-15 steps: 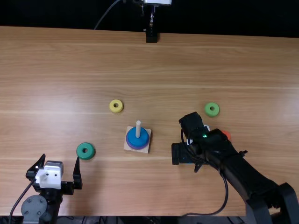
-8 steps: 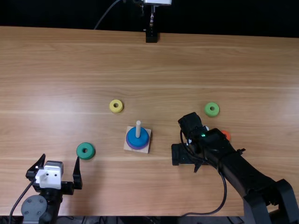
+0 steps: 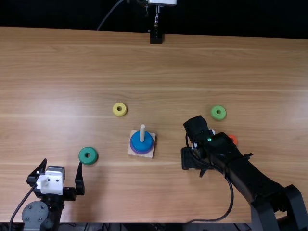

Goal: Build the Hanoi tower: stack the rings onto the peg from bottom to top in this color order: purple, dark blue, light blue, dark green, light green, yellow, orange.

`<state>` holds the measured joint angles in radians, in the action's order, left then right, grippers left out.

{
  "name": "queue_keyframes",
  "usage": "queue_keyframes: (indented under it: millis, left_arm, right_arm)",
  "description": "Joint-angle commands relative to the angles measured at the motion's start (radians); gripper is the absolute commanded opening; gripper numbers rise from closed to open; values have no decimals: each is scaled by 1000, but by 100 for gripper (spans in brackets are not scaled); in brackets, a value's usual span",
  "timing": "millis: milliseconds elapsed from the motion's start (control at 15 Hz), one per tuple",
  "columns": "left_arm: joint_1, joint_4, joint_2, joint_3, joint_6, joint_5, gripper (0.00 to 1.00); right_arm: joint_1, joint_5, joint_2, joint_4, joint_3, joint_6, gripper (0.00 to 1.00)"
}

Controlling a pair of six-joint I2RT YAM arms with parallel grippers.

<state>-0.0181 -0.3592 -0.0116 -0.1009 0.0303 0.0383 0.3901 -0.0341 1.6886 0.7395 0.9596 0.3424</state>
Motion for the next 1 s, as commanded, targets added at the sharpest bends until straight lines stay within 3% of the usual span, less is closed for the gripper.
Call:
queue_keyframes:
  millis: [0, 333, 733, 933]
  left_arm:
    - [0, -86, 12, 101, 18, 19, 100]
    - [1, -86, 12, 101, 18, 19, 100]
    - [1, -86, 12, 101, 18, 19, 100]
    - [1, -86, 12, 101, 18, 19, 100]
  right_arm:
    - [4, -6, 5, 0, -9, 17, 7]
    - [49, -3, -29, 35, 107, 13, 7]
    - [121, -1, -118, 246, 352, -6, 7]
    - [196, 1, -109, 410, 541, -88, 7]
